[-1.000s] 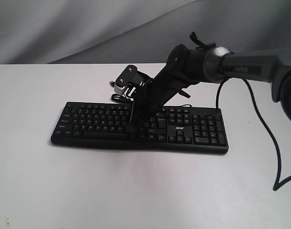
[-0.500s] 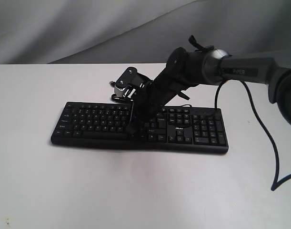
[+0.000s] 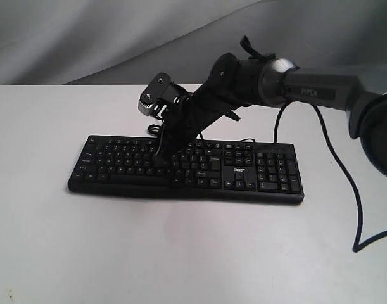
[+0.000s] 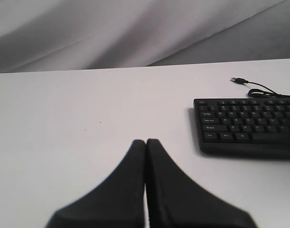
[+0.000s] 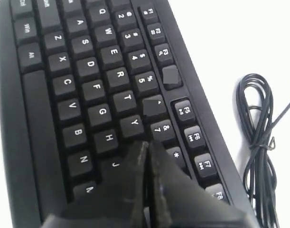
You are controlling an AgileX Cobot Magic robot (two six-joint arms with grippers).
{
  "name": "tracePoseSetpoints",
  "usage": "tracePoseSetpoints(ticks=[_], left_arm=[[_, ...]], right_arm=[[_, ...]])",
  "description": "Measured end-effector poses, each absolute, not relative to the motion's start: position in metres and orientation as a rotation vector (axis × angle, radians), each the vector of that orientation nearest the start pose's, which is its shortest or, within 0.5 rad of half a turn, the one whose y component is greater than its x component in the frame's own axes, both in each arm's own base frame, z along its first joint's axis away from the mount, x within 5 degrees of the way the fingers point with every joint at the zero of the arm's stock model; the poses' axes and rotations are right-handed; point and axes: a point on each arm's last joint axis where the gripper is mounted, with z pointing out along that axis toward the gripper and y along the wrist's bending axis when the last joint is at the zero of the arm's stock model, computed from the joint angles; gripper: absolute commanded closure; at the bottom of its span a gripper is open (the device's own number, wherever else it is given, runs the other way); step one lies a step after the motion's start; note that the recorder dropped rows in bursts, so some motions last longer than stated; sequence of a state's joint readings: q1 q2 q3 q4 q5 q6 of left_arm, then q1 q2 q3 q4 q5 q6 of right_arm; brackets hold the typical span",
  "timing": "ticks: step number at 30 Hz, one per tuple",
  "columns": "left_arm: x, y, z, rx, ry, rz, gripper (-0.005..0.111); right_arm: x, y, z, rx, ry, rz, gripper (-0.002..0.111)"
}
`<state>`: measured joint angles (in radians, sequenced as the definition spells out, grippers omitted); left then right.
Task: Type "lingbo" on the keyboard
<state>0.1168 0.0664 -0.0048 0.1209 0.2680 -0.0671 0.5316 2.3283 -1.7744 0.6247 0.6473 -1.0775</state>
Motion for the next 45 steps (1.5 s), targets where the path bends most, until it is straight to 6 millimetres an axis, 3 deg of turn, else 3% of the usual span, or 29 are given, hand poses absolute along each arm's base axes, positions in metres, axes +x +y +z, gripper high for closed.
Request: tracePoseSetpoints(ticks=[7,32,41,45], left_arm=[[0.058,0.010,0.187,-0.084,1.812,0.147,0.106],[0.058,0.010,0.187,-0.084,1.812,0.147,0.106],[0.058,0.010,0.187,-0.084,1.812,0.147,0.106],[0.058,0.010,0.187,-0.084,1.812,0.147,0.106]], right_arm=[[0.416,0.282,0.120,-1.438,2.144,0.461,0.108],[0.418,0.281,0.113,-1.424,2.153,0.436,0.108],[0.408,0.292,0.141,-1.455,2.093,0.441,0.108],[0.399,0.303,0.138,-1.499,2.089,0.466,0.108]])
